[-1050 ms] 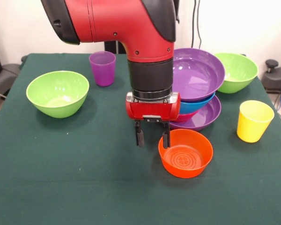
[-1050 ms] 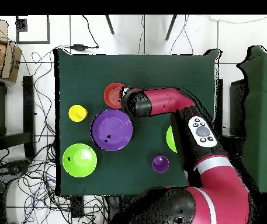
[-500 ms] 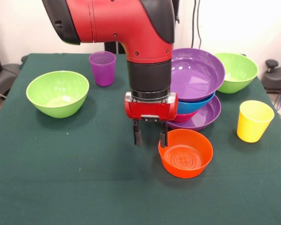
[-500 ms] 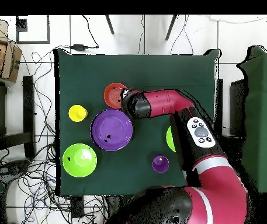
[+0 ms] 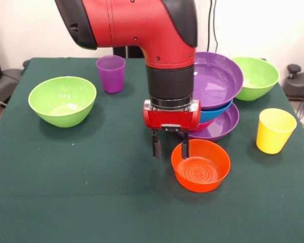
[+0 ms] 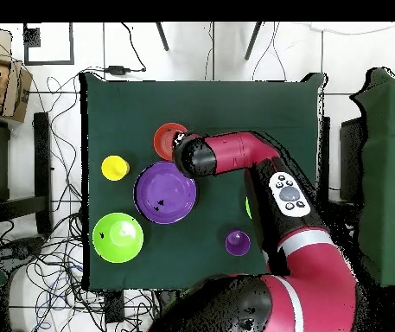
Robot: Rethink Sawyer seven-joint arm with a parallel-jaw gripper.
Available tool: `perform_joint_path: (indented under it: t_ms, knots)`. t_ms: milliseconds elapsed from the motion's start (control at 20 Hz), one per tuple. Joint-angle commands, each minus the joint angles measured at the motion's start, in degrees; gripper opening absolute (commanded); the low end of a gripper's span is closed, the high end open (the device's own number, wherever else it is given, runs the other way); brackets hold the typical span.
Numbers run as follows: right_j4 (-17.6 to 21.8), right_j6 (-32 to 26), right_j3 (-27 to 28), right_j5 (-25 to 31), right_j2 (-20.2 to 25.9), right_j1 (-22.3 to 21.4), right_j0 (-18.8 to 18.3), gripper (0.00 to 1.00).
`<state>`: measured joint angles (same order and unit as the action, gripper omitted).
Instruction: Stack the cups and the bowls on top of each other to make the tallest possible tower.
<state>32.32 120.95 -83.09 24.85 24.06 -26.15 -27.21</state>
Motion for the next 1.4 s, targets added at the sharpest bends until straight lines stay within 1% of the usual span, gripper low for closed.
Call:
perform_joint_path:
  t_ms: [50, 300, 500, 850, 900, 1050, 1250, 1400]
  knots:
    - [2.99, 0.06, 1.23, -2.06, -2.11, 2.32, 2.44, 1.00]
    - [3.89, -1.72, 4.57, -3.54, -1.26, 6.63, 1.85, 1.00]
    - [4.23, -3.59, 6.44, -3.71, -0.11, 8.63, 0.97, 1.00]
    - [3.95, -3.96, 6.57, -3.26, 0.16, 8.38, 0.76, 1.00]
    - [3.78, -4.18, 7.48, -2.77, 0.31, 8.79, 0.90, 1.00]
    - [3.55, -4.34, 7.98, -2.25, 0.45, 8.85, 0.99, 1.00]
    - [3.56, -3.33, 6.17, -2.62, -0.22, 7.55, 1.17, 1.00]
    - [3.71, -3.19, 6.30, -2.93, -0.32, 7.99, 1.22, 1.00]
